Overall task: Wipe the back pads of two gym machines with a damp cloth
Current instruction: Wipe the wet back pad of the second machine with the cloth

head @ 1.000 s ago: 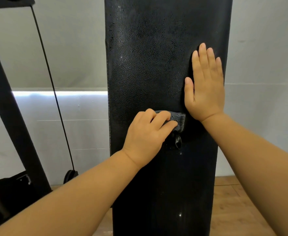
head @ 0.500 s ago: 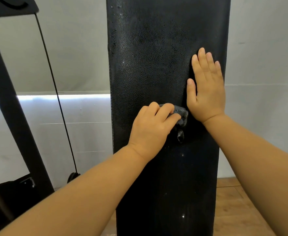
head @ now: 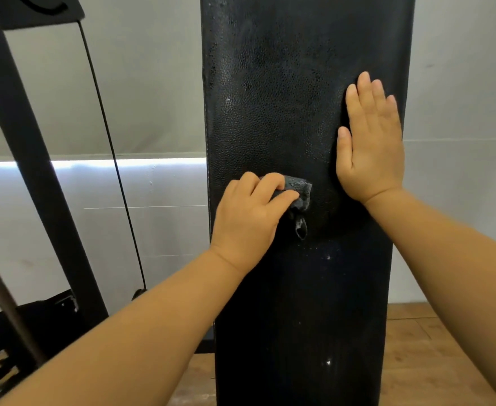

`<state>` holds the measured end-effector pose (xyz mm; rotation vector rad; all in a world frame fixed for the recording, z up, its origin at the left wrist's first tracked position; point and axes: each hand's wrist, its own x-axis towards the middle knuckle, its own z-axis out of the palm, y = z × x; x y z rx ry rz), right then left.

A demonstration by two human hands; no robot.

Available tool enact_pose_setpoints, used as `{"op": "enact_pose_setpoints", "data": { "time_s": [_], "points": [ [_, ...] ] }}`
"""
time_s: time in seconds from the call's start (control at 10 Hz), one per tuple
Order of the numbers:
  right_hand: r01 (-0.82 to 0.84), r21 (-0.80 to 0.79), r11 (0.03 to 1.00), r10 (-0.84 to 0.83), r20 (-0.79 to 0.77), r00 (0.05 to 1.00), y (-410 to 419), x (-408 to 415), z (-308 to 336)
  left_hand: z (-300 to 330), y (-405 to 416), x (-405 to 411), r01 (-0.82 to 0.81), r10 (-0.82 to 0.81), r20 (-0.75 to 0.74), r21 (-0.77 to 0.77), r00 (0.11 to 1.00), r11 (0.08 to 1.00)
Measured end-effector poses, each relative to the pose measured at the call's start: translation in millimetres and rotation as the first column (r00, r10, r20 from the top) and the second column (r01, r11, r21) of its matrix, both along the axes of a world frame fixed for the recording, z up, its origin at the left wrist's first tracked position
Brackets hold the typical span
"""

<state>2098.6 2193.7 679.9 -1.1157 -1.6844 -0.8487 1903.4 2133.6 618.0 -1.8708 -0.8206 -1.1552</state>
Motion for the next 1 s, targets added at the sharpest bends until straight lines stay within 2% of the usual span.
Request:
{"op": "enact_pose_setpoints", "data": {
  "time_s": [0.2,0.3,0.5,0.7,0.8,1.0],
  "points": [
    [0.032,-0.05,0.998,-0.036,-0.071,0.997,-13.2,-12.9,-24.9,-29.0,-9.9,-8.4,-0.011,0.01,-0.057,-0.019,0.998,1.0],
    [0.034,-0.056,0.998,-0.037,-0.042,0.998,-21.1,-15.4,-51.6,-45.0,-16.3,-20.3,0.007,-0.009,-0.116,-0.016,0.993,1.0],
    [0.052,-0.066,0.996,-0.054,-0.022,0.998,-22.1,-13.0,-53.9,-33.2,-9.3,-33.0,-0.006,0.006,-0.247,0.003,0.969,1.0],
    [0.062,-0.051,0.997,-0.063,-0.012,0.998,-21.1,-12.6,-55.2,-4.9,-2.3,-40.1,-0.044,0.045,-0.035,0.025,0.998,0.999],
    [0.061,-0.044,0.997,-0.062,-0.014,0.998,-20.9,-12.6,-56.2,-23.2,-7.5,-41.6,-0.012,0.012,-0.012,-0.001,1.0,1.0],
    [0.066,-0.026,0.997,-0.066,-0.015,0.998,-19.7,-13.2,-56.1,-82.8,-23.6,-58.8,-0.002,-0.006,-0.157,-0.046,0.988,0.999]
  ]
}}
